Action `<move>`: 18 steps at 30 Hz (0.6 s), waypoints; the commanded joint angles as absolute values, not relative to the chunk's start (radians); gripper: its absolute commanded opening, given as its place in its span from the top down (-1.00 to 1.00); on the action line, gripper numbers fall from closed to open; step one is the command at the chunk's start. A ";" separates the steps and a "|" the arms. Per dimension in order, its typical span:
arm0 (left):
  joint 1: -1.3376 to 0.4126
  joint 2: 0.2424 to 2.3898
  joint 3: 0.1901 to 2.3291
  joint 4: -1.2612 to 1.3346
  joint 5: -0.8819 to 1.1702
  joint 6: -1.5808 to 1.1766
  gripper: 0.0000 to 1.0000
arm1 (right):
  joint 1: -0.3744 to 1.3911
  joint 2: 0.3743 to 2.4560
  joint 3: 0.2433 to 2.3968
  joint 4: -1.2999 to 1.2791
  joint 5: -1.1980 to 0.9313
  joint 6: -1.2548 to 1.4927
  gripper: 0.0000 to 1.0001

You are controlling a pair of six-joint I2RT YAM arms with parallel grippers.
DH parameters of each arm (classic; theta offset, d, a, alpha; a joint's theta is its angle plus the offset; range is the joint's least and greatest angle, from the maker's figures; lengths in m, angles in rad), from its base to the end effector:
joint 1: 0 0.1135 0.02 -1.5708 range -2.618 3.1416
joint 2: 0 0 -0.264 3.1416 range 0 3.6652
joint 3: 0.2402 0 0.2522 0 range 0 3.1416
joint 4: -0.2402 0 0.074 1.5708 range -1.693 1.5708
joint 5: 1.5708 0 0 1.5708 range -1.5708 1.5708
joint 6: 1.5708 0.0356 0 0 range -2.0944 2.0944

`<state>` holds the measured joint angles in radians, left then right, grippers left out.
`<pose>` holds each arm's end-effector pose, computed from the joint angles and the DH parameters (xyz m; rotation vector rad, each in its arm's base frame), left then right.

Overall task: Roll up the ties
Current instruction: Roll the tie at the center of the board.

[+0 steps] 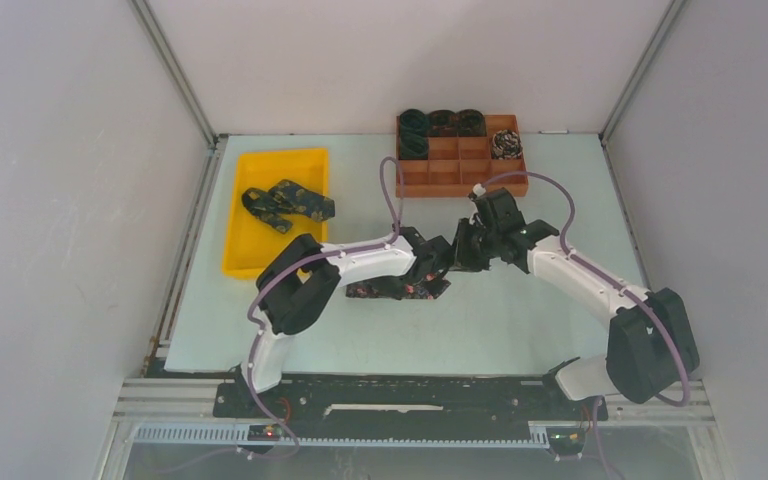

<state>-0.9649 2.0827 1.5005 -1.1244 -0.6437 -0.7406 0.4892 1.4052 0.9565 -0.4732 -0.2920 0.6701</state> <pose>0.2300 -0.2945 0.1575 0.3566 2.6290 0.7177 0.2499 0.1446 0.2356 0.1084 2.6388 0.8105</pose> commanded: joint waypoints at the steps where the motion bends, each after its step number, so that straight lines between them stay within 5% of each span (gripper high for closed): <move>1: -0.988 1.978 1.485 -1.071 -0.622 -0.738 -0.37 | 0.494 1.367 0.982 -0.401 -0.314 0.695 0.63; 18: -0.972 1.550 1.183 -0.874 -0.588 -0.694 -0.48 | 0.555 1.352 0.982 -0.358 -0.253 0.738 0.53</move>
